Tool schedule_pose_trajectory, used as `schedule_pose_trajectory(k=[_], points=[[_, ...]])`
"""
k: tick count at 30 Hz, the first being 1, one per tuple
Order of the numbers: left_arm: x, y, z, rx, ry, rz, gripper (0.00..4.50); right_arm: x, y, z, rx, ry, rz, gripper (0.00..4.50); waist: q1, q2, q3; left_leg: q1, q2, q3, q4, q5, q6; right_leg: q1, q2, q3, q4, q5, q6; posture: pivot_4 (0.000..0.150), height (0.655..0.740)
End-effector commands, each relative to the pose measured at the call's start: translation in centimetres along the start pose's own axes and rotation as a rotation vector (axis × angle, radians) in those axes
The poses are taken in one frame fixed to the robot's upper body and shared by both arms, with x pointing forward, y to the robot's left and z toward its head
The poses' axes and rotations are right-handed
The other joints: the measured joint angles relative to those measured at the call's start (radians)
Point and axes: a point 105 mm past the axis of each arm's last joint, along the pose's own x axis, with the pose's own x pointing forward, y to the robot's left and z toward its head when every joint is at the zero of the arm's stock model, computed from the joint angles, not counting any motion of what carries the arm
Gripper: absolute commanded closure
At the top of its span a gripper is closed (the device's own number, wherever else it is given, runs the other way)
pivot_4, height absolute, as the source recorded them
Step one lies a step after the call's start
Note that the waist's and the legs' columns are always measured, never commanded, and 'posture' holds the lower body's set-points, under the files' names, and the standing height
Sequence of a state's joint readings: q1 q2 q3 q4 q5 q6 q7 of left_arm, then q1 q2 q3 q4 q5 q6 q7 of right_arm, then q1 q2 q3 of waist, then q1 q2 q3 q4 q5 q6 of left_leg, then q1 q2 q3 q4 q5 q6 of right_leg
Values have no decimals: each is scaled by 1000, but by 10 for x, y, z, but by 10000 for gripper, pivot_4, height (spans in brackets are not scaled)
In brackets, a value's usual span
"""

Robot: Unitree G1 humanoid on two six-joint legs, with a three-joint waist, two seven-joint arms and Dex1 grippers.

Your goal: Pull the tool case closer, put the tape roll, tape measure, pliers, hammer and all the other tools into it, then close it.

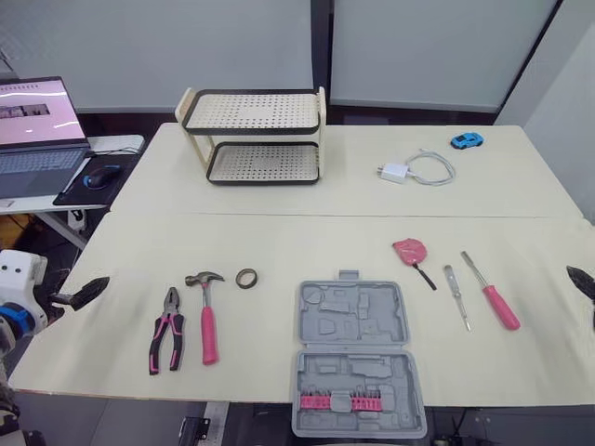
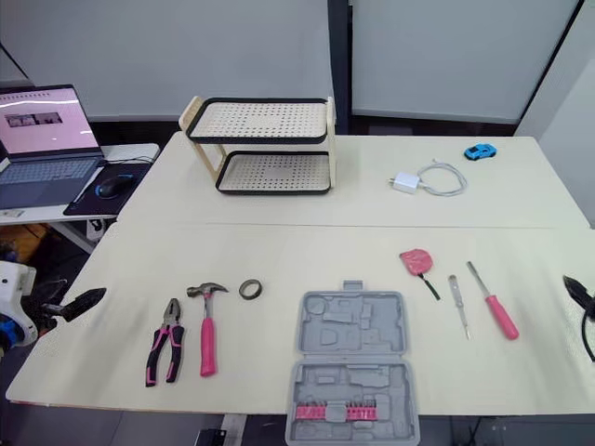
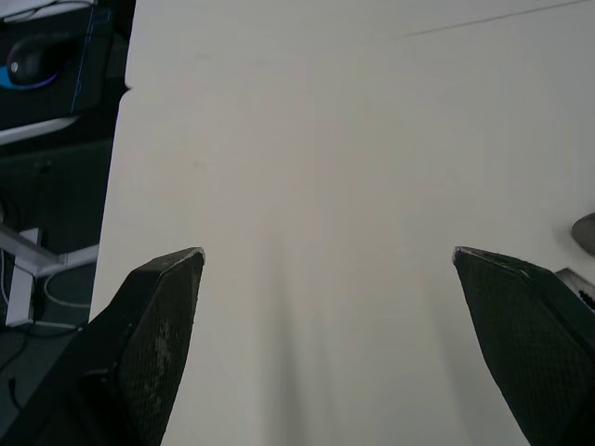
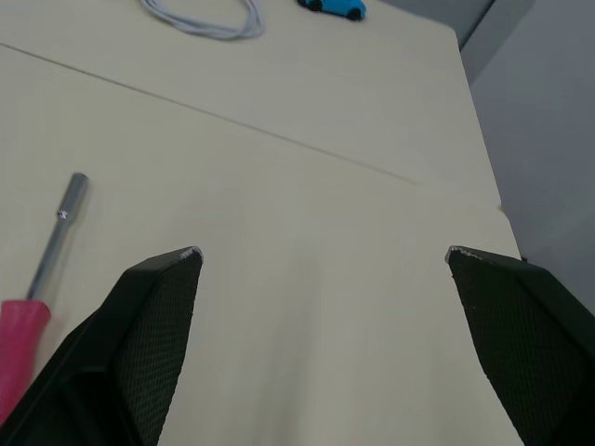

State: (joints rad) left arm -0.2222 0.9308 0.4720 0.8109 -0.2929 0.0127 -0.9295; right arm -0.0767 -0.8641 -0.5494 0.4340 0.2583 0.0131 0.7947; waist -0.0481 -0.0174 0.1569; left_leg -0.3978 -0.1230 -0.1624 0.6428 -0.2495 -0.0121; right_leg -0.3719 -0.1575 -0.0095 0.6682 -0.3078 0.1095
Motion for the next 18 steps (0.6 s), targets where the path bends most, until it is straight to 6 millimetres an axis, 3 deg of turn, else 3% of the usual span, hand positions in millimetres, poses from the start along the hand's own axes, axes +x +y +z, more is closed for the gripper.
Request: schedule_pose_trajectory(k=[1, 4, 9, 13, 18], points=[[-8, 7, 13, 30, -12, 15, 355, 19, 44, 49, -19, -143, 177, 0, -9, 0, 0, 0, 0, 0, 0, 0, 0, -1, 0, 0, 2, 0, 0, 1500, 7400], [-8, 8, 8, 0, 35, 16, 355, 28, 85, 78, -26, -221, 325, 0, -8, 0, 0, 0, 0, 0, 0, 0, 0, -2, 0, 1, 6, 0, 0, 1500, 7400], [-11, 0, 12, -11, 25, -20, 355, 16, 187, 143, 2, -438, 710, 0, -6, 0, 0, 0, 0, -1, 1, 0, 0, -3, 0, 0, 7, 0, 0, 1500, 7400], [-17, -10, 9, 21, 51, -55, 355, -5, 233, 160, -6, -497, 935, 0, 2, -1, 0, -1, -1, -1, 2, 0, 0, -3, -1, 0, 6, 0, 0, 1500, 7400], [-26, -22, 9, 65, 68, -108, 355, -16, 258, 169, 7, -536, 1054, 0, 18, -3, 0, -1, -1, -1, 2, 0, 0, -7, -1, 0, 5, 0, 0, 1500, 7400]])
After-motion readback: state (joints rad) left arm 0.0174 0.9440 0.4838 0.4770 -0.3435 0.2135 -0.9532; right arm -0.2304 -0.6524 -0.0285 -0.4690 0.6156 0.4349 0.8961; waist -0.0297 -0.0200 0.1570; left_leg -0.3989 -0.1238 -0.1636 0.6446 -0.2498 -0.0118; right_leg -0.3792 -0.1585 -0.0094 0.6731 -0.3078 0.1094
